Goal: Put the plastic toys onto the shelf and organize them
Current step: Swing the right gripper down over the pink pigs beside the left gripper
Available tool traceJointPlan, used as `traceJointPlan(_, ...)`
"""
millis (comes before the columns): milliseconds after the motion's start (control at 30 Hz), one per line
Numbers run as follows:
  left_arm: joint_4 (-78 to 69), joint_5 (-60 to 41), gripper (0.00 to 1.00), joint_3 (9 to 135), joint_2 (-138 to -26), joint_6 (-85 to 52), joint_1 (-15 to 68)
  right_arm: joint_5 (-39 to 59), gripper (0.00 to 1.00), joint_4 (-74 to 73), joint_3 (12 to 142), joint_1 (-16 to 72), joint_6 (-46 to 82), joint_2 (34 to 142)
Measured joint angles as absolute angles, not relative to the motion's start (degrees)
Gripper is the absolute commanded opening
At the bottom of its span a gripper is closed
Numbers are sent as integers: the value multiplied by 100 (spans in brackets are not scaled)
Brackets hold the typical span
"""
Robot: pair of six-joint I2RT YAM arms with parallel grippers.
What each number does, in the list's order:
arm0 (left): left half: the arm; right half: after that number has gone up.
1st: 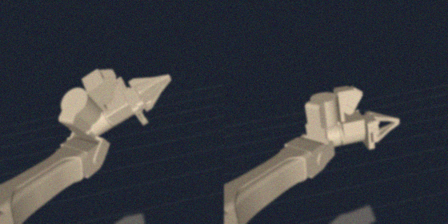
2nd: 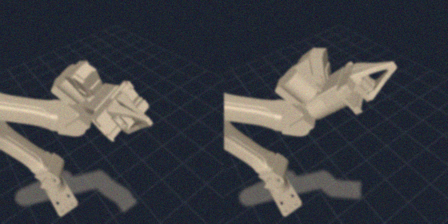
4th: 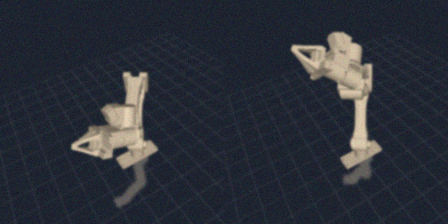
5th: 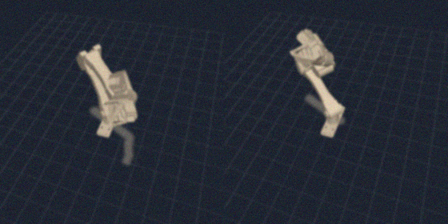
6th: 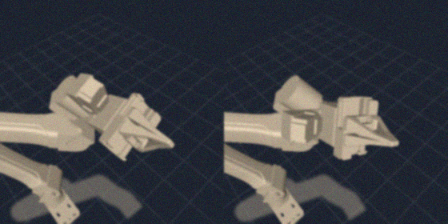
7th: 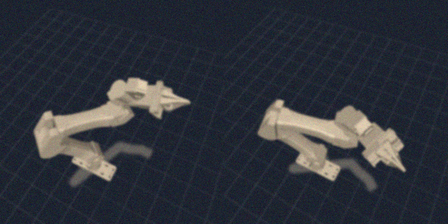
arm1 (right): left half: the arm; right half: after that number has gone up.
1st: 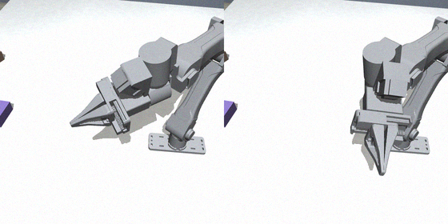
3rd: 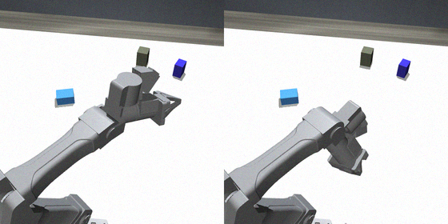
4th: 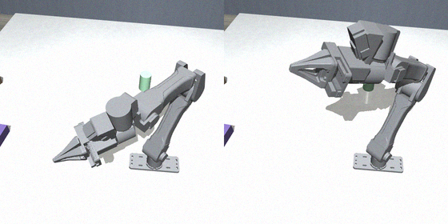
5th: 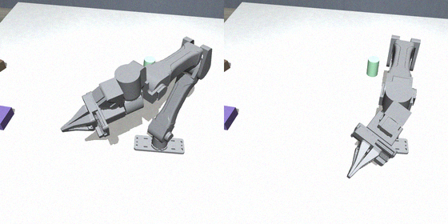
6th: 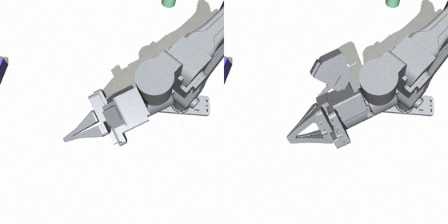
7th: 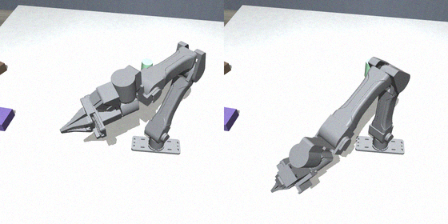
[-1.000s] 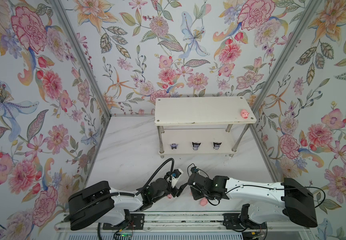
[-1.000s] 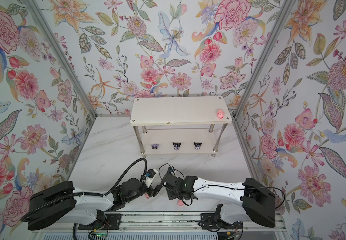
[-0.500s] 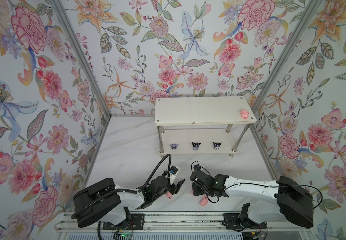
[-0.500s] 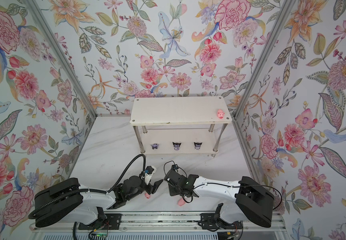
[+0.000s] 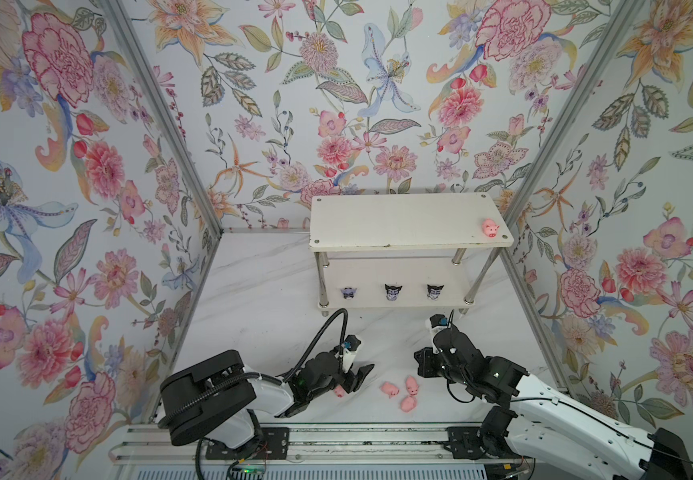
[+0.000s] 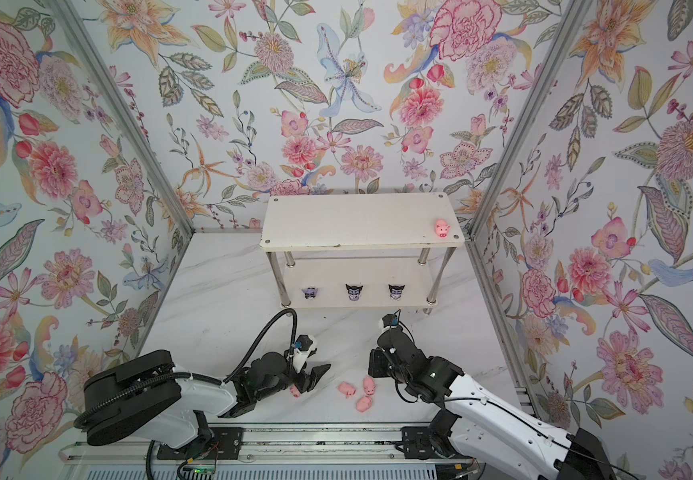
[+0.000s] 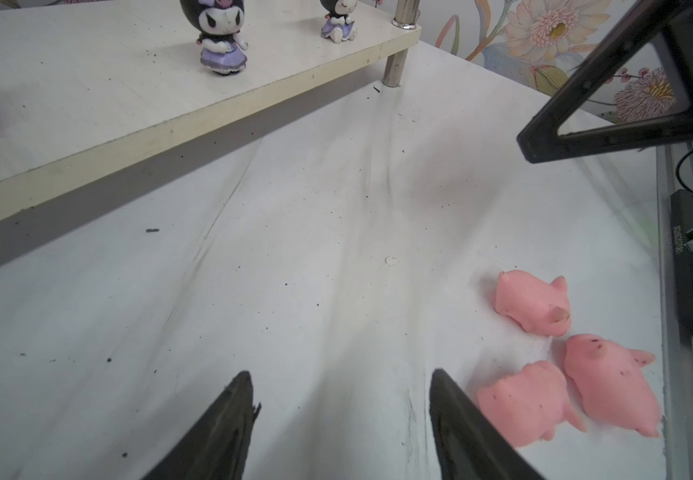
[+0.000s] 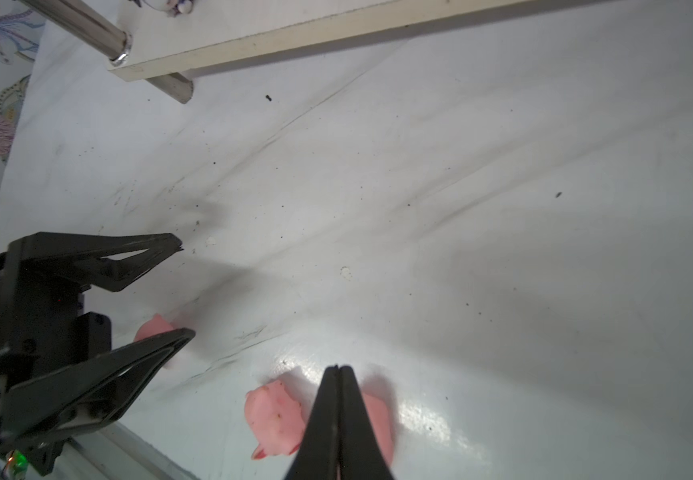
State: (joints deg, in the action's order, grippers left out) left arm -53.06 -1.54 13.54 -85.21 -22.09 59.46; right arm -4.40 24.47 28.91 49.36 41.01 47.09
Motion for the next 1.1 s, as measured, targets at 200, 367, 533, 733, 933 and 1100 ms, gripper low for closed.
traceJointPlan(200, -5369, -364, 66, 1481, -8823, -2257, 5946, -451, 1, 2565, 2891, 6088, 4209, 5520)
traceJointPlan(367, -5411, -523, 67, 1590, -9115, -2324, 5946, -451, 0, 2403, 2915, 6539, 4228, 6558)
traceJointPlan(533, -5347, -670, 66, 1636, -9164, -2322, 5946, -449, 0, 1957, 3157, 6584, 4224, 7293)
traceJointPlan(733, -5092, -624, 66, 1846, -9164, -2147, 6060, -545, 0, 1653, 3354, 6571, 4228, 7765)
traceJointPlan(933, -4598, -211, 66, 2086, -9161, -1734, 6471, -729, 0, 1621, 3354, 6372, 4322, 7570)
traceJointPlan(1100, -4427, 123, 65, 2091, -9139, -1667, 6495, -720, 4, 1529, 3277, 6333, 4397, 6733)
